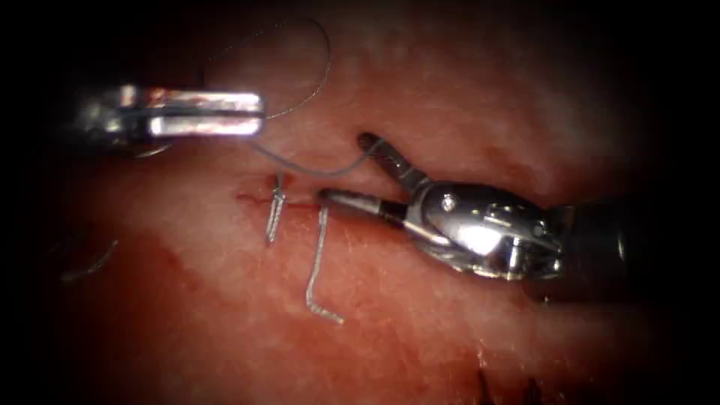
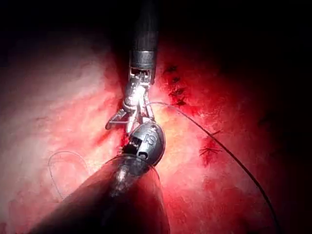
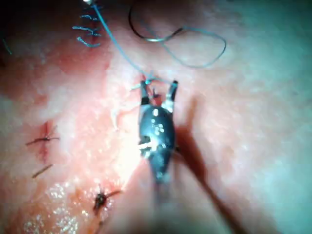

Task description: Wound Closure

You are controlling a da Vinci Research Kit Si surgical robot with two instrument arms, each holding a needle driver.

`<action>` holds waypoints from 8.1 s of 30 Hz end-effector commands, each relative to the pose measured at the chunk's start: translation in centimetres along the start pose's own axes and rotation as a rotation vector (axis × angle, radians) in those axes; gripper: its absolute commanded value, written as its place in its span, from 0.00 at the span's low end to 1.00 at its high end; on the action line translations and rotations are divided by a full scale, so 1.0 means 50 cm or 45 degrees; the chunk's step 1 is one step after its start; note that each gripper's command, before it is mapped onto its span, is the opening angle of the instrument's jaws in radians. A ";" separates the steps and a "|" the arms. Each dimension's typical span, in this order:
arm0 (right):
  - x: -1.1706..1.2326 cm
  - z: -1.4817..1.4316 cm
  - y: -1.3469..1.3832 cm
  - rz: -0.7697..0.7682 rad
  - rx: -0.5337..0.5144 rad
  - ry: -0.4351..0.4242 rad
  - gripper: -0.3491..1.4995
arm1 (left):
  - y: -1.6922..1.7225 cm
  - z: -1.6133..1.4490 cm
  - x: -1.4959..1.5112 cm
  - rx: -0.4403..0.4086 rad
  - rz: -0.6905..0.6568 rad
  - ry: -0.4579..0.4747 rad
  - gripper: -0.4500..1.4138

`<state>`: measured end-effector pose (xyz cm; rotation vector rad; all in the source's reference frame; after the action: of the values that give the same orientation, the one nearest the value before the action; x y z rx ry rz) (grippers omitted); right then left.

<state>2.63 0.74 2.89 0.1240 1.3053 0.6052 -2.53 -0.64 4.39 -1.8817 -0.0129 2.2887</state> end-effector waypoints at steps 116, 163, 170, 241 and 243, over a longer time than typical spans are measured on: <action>-0.0031 0.0109 -0.0090 -0.876 0.166 0.058 0.88 | 0.0184 0.0176 -0.0222 0.035 0.452 -1.070 0.00; 0.0013 0.0051 -0.0069 -0.775 0.160 0.018 0.98 | 0.0288 0.0148 -0.0159 -0.018 0.448 -0.977 0.00; 0.0059 -0.0001 -0.0041 -0.740 0.120 0.016 0.98 | 0.0339 0.0049 -0.0189 -0.045 0.313 -0.870 0.00; 0.0052 0.0007 -0.0039 -0.746 0.125 -0.011 0.95 | -0.0053 -0.0133 -0.0499 0.358 -0.524 -0.906 0.42; 0.0051 0.0008 -0.0040 -0.746 0.124 -0.011 0.95 | -0.0051 -0.0133 -0.0496 0.340 -0.521 -0.902 0.42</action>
<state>2.71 0.80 2.55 -0.1775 1.2815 0.0408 -1.36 -0.69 6.66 -0.7894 -0.1590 2.3692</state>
